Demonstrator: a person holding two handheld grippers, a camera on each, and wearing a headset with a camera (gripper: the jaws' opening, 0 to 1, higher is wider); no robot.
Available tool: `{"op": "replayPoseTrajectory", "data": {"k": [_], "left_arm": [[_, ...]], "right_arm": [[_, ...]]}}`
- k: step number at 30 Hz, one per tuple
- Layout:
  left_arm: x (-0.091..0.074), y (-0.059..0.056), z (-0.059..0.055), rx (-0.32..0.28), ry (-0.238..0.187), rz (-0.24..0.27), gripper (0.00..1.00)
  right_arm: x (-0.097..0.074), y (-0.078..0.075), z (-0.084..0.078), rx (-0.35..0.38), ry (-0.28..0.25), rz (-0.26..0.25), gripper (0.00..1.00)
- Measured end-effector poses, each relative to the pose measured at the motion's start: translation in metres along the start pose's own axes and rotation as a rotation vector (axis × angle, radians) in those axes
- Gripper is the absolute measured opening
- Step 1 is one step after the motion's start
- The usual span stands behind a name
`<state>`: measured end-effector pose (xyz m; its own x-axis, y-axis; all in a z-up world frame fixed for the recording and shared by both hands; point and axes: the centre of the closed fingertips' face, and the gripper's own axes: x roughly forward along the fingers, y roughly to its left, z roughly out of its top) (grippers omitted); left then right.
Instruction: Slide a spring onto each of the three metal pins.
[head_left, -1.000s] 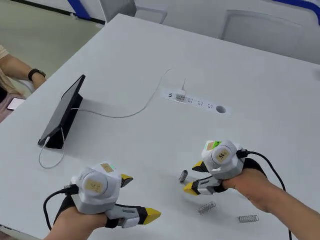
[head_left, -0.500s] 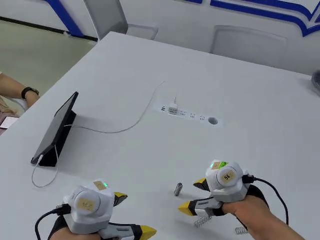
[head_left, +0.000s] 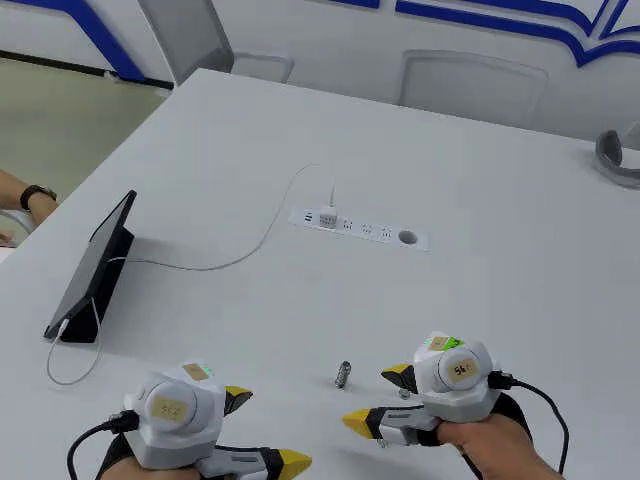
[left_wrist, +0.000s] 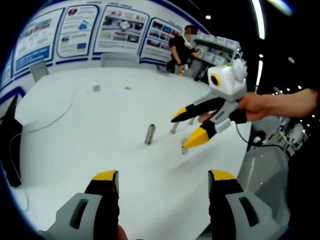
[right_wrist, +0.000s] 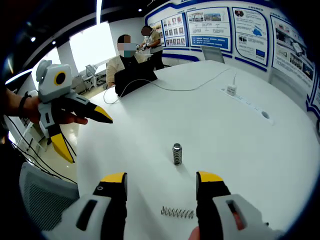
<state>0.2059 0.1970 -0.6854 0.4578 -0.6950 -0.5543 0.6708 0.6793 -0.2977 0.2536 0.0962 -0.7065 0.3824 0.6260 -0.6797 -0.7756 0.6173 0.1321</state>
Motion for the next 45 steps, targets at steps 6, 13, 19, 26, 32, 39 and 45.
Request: {"op": "replayPoseTrajectory", "data": {"k": [6,13,19,26,32,39,45], "left_arm": [[0.0,-0.001,0.001,0.006,0.004,-0.001,0.74],[0.002,-0.002,0.001,0.013,0.011,-0.001,0.74],[0.002,0.002,0.005,0.01,0.005,0.012,0.75],[0.004,0.005,0.008,0.011,0.005,0.019,0.75],[0.009,0.004,0.008,0.018,0.015,0.016,0.76],[0.018,-0.002,0.011,0.026,0.024,0.008,0.76],[0.028,-0.01,0.013,0.041,0.039,-0.008,0.76]], "right_arm": [[-0.008,0.002,-0.007,0.027,-0.014,-0.008,0.59],[-0.019,0.004,-0.013,0.058,-0.033,-0.021,0.62],[-0.03,0.0,-0.02,0.098,-0.055,-0.042,0.64],[-0.044,-0.009,-0.027,0.147,-0.086,-0.071,0.67],[-0.059,-0.017,-0.038,0.184,-0.102,-0.095,0.71],[-0.077,-0.025,-0.053,0.208,-0.109,-0.116,0.74],[-0.092,-0.031,-0.065,0.229,-0.117,-0.127,0.77]]}}
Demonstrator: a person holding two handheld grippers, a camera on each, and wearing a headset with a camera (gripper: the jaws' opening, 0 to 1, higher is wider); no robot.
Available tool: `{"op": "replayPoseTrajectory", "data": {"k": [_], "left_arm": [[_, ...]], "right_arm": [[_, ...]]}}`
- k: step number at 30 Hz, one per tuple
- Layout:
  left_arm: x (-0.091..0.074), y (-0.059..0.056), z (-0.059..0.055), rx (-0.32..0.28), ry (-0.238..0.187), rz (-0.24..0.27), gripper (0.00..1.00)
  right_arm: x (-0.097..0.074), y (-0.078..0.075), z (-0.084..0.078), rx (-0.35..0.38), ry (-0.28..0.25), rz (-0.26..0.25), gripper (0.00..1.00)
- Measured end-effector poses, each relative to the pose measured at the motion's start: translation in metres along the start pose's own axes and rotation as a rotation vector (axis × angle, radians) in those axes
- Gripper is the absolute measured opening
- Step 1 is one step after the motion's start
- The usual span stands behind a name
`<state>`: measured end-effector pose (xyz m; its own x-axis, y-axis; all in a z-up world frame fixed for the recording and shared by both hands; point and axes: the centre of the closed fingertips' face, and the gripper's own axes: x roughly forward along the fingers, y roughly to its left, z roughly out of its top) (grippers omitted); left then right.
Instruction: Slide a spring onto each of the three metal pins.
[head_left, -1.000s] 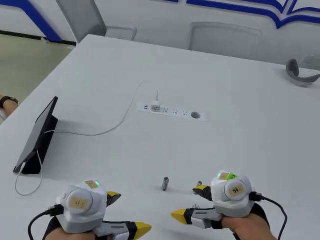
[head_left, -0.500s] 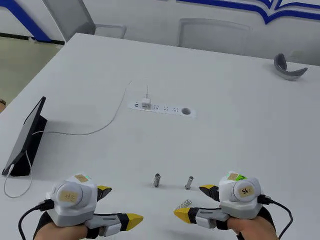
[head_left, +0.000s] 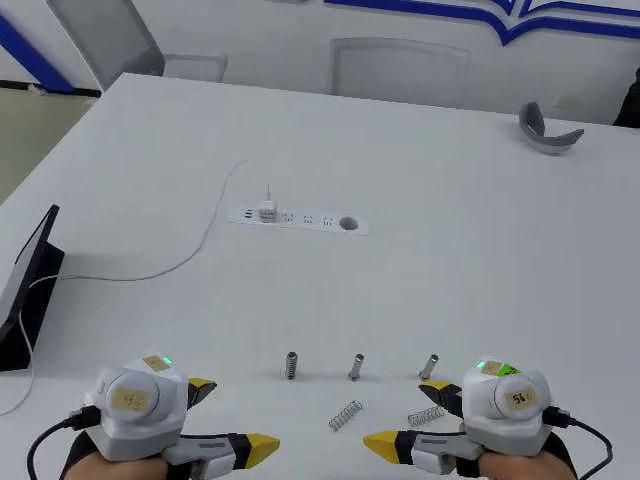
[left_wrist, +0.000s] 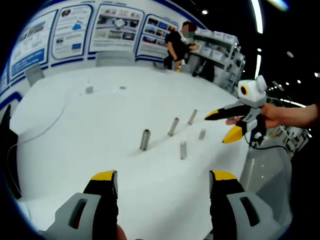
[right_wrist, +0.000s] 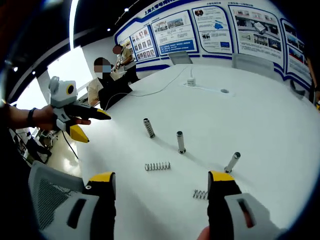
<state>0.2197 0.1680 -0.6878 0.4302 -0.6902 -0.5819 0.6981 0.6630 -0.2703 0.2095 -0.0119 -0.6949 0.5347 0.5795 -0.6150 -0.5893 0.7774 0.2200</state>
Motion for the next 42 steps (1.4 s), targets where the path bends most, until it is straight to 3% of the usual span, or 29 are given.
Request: {"op": "replayPoseTrajectory", "data": {"k": [14,22,34,42], "left_arm": [[0.029,-0.026,0.012,0.042,0.023,-0.041,0.76],[0.046,-0.039,0.01,0.102,0.065,-0.069,0.76],[0.071,-0.054,0.013,0.14,0.1,-0.109,0.74],[0.088,-0.059,0.012,0.155,0.118,-0.115,0.69]], "right_arm": [[-0.028,-0.021,-0.015,0.025,-0.018,-0.027,0.81],[-0.029,-0.018,-0.016,0.028,-0.031,-0.013,0.84],[-0.041,-0.022,-0.02,0.049,-0.048,-0.026,0.85],[-0.047,-0.025,-0.026,0.069,-0.059,-0.038,0.85]]}}
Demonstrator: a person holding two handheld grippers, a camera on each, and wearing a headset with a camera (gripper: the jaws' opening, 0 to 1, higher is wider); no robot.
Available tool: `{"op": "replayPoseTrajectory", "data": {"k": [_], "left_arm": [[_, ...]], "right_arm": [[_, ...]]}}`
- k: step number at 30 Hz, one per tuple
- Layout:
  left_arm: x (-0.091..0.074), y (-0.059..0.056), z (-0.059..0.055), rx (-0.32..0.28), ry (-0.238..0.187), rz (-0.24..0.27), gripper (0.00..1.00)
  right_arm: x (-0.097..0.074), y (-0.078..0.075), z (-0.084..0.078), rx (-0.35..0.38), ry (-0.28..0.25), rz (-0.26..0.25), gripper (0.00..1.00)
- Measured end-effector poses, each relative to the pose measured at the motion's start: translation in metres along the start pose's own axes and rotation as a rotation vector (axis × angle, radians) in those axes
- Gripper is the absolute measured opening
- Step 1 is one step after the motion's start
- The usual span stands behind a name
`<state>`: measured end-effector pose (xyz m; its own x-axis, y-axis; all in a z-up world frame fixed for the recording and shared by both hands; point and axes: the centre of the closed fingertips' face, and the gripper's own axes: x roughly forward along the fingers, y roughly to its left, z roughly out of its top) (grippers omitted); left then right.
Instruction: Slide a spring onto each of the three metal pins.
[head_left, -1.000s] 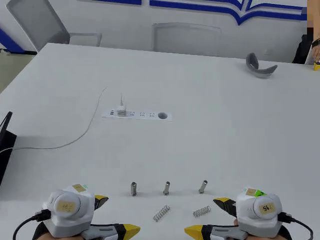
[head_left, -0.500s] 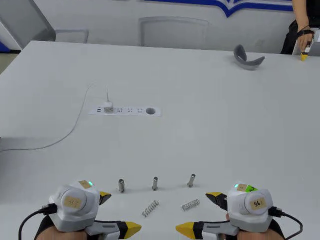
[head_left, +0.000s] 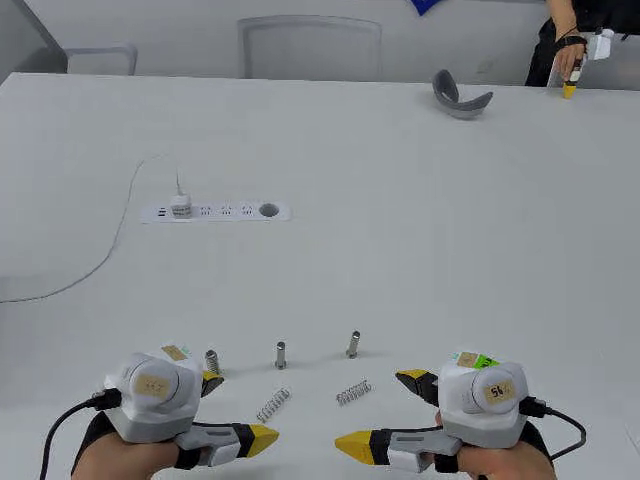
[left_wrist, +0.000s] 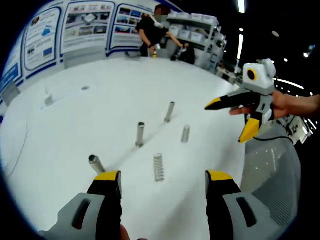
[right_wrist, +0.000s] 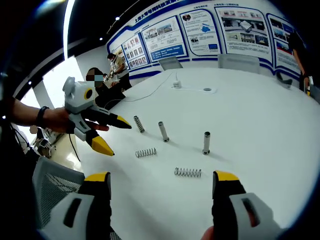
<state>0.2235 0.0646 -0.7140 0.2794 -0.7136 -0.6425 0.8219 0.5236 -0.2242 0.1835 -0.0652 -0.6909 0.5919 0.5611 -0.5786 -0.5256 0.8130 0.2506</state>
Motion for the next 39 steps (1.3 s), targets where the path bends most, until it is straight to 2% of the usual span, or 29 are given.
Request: {"op": "replayPoseTrajectory", "data": {"k": [11,15,24,32,39], "left_arm": [[0.02,-0.006,-0.014,0.009,0.059,-0.019,0.65],[0.025,-0.004,-0.017,0.013,0.077,-0.015,0.61],[0.035,0.004,-0.02,-0.017,0.082,0.015,0.44],[0.04,0.006,-0.025,-0.043,0.083,0.026,0.35],[0.044,0.006,-0.025,-0.034,0.079,0.036,0.28]], "right_arm": [[-0.005,-0.001,-0.006,0.026,-0.008,-0.007,0.85],[-0.006,-0.001,-0.007,0.034,-0.007,-0.005,0.84],[-0.004,0.001,-0.009,0.04,-0.007,0.002,0.84],[-0.004,0.003,-0.011,0.044,0.002,0.008,0.83],[-0.002,0.004,-0.013,0.048,0.008,0.011,0.83]]}}
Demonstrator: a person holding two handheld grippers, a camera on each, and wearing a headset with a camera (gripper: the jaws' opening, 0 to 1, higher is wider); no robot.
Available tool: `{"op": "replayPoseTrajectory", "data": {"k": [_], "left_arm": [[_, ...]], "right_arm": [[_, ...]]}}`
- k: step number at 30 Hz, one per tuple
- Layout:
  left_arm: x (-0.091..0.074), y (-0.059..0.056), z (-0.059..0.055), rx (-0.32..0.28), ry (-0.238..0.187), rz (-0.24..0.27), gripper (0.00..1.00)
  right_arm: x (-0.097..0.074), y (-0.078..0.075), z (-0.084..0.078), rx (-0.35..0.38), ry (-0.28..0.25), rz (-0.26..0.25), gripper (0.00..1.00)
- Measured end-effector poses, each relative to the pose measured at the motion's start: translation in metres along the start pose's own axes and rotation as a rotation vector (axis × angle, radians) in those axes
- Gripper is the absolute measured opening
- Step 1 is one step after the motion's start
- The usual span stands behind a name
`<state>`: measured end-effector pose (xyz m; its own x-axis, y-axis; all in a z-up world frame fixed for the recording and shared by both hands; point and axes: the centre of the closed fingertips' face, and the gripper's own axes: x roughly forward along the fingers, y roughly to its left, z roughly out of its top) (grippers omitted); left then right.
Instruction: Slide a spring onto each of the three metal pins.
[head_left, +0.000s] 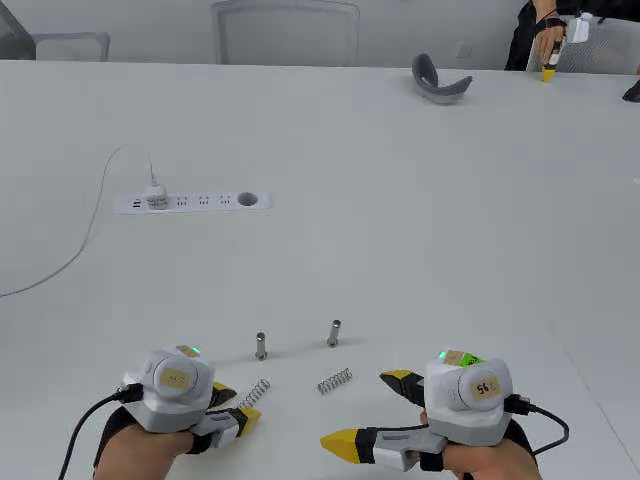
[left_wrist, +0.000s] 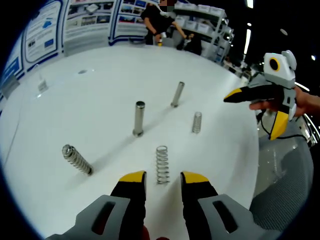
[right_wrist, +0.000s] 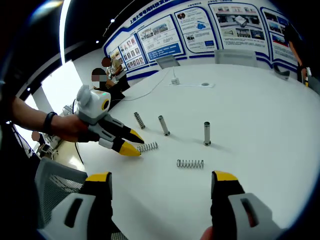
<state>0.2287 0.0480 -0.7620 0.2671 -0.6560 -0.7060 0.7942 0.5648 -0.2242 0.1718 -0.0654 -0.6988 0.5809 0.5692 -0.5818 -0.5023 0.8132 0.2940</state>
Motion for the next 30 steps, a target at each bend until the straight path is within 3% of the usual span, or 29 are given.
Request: {"op": "replayPoseTrajectory", "data": {"k": [7,12,15,21,30], "left_arm": [[0.005,-0.002,0.003,0.017,-0.009,0.004,0.25],[0.008,-0.003,0.002,0.063,-0.001,0.016,0.2],[0.008,0.004,0.0,0.12,0.021,0.06,0.12],[0.005,0.005,-0.003,0.101,0.055,0.055,0.11],[-0.009,0.003,-0.004,0.083,0.047,0.043,0.11]], "right_arm": [[0.001,0.003,-0.001,-0.001,0.012,0.003,0.82],[0.002,0.004,0.001,-0.003,0.014,0.008,0.82],[0.003,0.003,0.001,-0.003,0.014,0.008,0.82],[0.007,0.007,-0.001,-0.005,0.021,0.019,0.82],[0.01,0.014,0.0,-0.01,0.022,0.032,0.82]]}}
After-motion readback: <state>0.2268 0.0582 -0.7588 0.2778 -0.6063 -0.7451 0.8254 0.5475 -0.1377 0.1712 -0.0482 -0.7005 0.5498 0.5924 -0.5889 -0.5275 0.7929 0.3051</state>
